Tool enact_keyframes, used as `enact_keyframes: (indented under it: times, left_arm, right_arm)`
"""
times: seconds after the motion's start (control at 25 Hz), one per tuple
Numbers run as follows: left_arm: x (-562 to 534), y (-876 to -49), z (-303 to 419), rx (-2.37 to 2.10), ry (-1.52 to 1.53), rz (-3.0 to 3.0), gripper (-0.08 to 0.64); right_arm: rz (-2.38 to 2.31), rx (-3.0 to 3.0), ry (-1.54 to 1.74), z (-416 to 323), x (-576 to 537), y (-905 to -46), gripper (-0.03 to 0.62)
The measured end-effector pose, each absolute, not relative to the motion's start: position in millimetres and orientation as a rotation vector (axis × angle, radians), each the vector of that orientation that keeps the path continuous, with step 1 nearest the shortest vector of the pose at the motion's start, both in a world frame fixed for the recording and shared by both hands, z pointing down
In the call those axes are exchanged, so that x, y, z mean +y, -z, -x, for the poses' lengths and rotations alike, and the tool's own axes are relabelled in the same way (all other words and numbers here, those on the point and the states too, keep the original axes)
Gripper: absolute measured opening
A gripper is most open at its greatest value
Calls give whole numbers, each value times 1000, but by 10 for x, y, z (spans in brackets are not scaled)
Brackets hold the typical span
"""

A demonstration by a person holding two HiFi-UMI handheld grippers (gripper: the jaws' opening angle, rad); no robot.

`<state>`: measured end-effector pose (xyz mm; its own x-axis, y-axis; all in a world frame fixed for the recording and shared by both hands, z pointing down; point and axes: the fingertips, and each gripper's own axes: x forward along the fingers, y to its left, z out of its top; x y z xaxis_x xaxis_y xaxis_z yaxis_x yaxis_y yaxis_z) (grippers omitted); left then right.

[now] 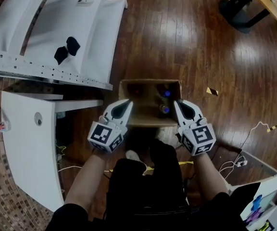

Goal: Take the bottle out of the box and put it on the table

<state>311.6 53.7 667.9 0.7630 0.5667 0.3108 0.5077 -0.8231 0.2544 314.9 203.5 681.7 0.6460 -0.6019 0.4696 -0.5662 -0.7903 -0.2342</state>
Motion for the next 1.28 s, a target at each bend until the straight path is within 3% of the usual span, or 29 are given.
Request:
enact_keyframes:
  times: [0.56,0.88,1.28]
  left_arm:
    - [411,-9094,-3108,972,-304,-2909,0]
    - [499,-9142,-3039,1148,-253,-2828,0]
    - [1269,-9286,-3034,1431,-230,-2671,0]
  right_arm:
    - [3044,1099,554,-3376,1393,-9076,3]
    - [3047,1017,533,-3325,1380,-9161,3]
    - [3115,655,524,-3259,2273,-9030,3]
